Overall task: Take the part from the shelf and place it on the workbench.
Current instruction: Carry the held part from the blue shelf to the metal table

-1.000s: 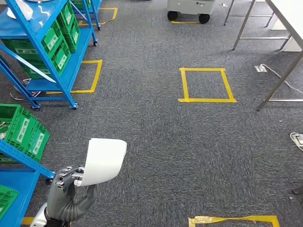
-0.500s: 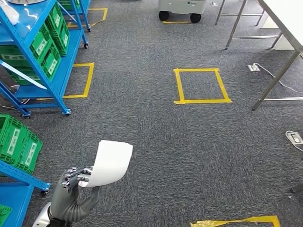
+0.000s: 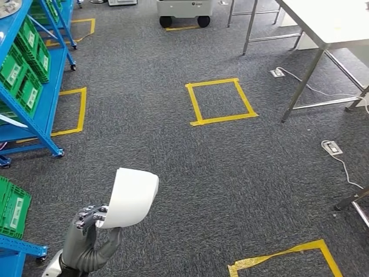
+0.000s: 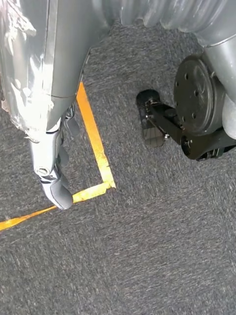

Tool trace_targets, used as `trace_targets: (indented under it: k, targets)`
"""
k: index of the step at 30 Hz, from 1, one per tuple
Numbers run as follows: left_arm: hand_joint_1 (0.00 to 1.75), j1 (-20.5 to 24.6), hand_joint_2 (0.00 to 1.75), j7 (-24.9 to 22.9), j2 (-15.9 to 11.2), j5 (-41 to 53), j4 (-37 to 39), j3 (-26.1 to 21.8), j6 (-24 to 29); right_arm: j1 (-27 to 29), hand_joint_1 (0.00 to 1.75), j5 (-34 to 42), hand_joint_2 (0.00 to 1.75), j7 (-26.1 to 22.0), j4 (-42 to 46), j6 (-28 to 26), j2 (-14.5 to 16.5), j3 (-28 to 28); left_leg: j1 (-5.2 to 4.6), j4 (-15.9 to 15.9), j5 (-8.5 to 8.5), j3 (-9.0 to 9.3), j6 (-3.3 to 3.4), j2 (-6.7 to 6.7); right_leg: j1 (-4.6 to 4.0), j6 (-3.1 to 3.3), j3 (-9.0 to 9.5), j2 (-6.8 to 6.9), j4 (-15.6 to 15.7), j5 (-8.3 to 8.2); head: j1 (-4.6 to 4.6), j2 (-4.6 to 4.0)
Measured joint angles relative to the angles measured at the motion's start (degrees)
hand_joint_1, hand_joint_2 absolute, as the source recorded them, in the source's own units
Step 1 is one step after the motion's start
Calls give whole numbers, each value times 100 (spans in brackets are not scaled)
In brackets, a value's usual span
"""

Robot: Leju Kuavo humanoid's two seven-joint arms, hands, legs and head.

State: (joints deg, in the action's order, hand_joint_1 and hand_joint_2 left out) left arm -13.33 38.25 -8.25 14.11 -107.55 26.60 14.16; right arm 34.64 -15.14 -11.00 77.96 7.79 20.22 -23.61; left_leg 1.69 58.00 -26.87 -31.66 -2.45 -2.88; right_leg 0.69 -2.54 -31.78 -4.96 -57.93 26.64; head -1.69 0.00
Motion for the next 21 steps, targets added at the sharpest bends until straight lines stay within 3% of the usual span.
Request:
trace_targets:
  k: [2, 4, 6, 8, 9, 10, 11, 13, 15, 18, 19, 21]
  targets:
    - [175, 2, 175, 0, 1, -8, 10, -2, -2, 37, 0, 2, 175, 1, 31, -1, 0, 27, -29, -40, -13, 7, 114, 25, 29, -91, -63, -86, 23, -22, 1, 0]
    - [175, 13, 175, 0, 4, -8, 16, -3, -4, 75, 0, 2, 175, 1, 41, -2, 0, 42, -35, -59, 17, 4, 209, 117, 44, -142, -121, 26, -61, 40, -12, 0]
    - [175, 11, 175, 0, 7, -8, 19, -7, -8, 80, 0, 2, 175, 1, 53, -3, 0, 54, -45, -69, 39, -7, 278, 226, 37, -159, -342, 285, -583, 376, -38, 0]
    - [175, -2, 175, 0, 7, -8, 29, -12, -10, 73, 0, 3, 175, 1, 65, -3, 0, 63, -80, -69, 48, -24, 310, 343, 33, -171, -675, 418, -1346, 781, -53, 0]
    - [175, -4, 175, 0, 7, -8, 36, -13, -10, 74, 0, 4, 175, 1, 68, -3, 0, 66, -98, -68, 51, -32, 316, 403, 32, -171, -760, 435, -1574, 864, -54, 0]
    - [175, -5, 175, 0, 7, -8, 43, -14, -11, 78, 0, 4, 175, 1, 68, -3, 0, 66, -114, -68, 53, -36, 319, 457, 30, -164, -735, 443, -1584, 833, -52, 0]
    - [175, -5, 175, 0, 7, -8, 48, -14, -11, 82, 0, 4, 175, 1, 69, -3, 0, 67, -125, -68, 54, -35, 320, 512, 24, -150, -589, 458, -1367, 707, -54, 0]
    - [175, -4, 175, 0, 7, -8, 52, -16, -12, 82, 0, 7, 175, 5, 79, -8, 0, 69, -148, -62, 53, -20, 309, 604, -5, -104, -103, 596, -562, 384, -52, 0]
    - [175, 0, 175, 0, 8, -8, 55, -17, -21, 72, 0, 15, 175, 23, 93, -21, 0, 76, -164, -51, 54, -3, 267, 672, -41, -59, 173, 711, -48, 218, -43, 0]
    - [175, 7, 175, 0, 19, -11, 61, -21, -53, 77, 0, 19, 175, 56, 99, -45, 1, 82, -136, -58, 66, 4, 163, 733, -71, 28, 168, 627, 32, 153, -37, 0]
    - [175, 6, 175, 0, 23, -15, 62, -27, -67, 80, 0, 17, 175, 64, 99, -54, 2, 83, -125, -12, 13, -17, 127, 679, -66, 65, 176, 588, 55, 120, -36, 0]
    - [175, -1, 175, 0, 25, -24, 67, -45, -96, 72, 0, 10, 175, 78, 99, -69, 4, 84, -113, 387, -278, -191, 77, 488, -40, 130, 187, 509, 95, 52, -27, 0]
